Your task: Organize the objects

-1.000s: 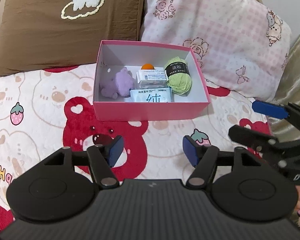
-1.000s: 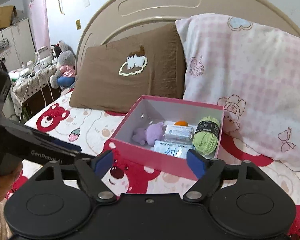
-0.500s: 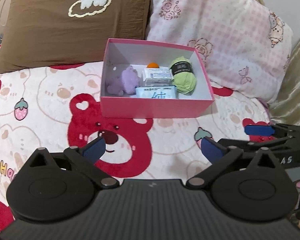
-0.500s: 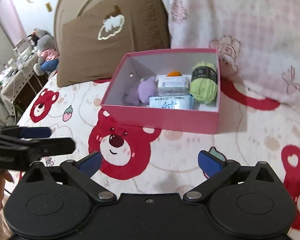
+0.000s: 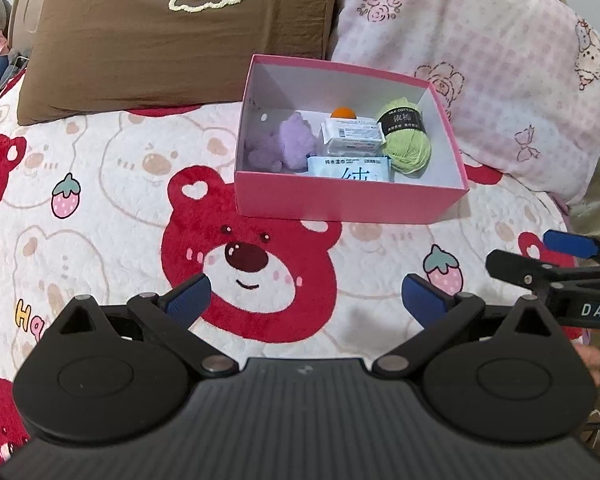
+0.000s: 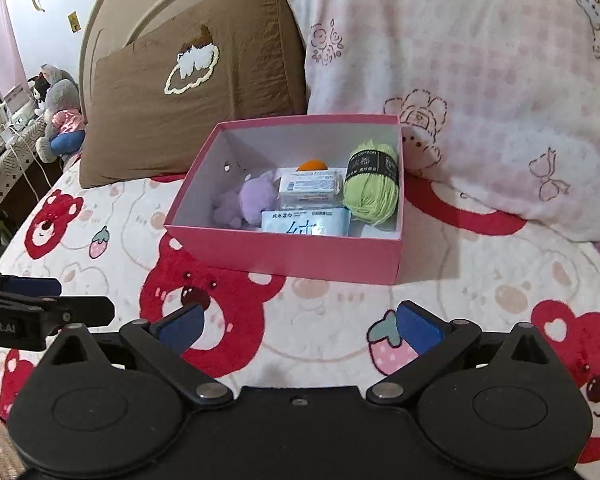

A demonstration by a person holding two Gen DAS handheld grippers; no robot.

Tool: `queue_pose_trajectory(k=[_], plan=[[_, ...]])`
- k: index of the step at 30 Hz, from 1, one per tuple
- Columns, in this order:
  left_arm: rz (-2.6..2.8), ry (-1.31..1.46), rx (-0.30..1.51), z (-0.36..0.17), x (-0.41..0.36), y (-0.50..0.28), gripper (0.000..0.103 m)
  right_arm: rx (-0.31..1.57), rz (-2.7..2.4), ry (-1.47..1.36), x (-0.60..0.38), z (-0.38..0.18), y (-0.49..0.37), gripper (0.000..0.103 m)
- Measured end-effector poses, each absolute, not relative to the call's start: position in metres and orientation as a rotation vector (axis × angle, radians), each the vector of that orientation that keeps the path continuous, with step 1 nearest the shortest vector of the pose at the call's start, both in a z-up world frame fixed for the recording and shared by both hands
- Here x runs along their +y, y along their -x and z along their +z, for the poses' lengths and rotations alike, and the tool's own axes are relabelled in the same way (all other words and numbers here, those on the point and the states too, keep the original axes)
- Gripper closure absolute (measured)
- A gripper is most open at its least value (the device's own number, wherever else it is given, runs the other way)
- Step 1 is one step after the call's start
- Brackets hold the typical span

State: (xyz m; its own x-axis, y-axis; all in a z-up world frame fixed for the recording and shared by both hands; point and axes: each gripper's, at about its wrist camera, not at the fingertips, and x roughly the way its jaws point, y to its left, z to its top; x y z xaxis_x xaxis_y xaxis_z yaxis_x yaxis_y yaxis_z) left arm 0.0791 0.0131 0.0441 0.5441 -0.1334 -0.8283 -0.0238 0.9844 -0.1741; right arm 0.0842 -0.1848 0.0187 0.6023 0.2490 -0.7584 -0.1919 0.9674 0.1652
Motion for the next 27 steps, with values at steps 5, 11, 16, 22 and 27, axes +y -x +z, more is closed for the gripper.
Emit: queue_pose_trajectory(k=[5, 11, 16, 22, 27], plan=[[-0.064, 0.167, 1.010, 0.040, 0.014, -0.081, 0.000, 0.862, 0.227, -0.010, -0.180, 0.019, -0.083, 0.000], [-0.058, 0.179, 1.040, 0.038, 0.016, -0.083, 0.000, 0.876, 0.242, -0.004, -0.177, 0.017, -0.081, 0.000], [-0.058, 0.177, 1.049, 0.037, 0.015, -0.085, 0.000, 0.862, 0.237, 0.017, -0.175, 0.019, -0.077, 0.000], [-0.048, 0.159, 1.063, 0.032, 0.010, -0.089, 0.000, 0.865, 0.239, 0.011, -0.175, 0.017, -0.080, 0.000], [-0.039, 0.150, 1.074, 0.028, 0.009, -0.091, 0.000, 0.874, 0.228, -0.006, -0.182, 0.013, -0.082, 0.000]])
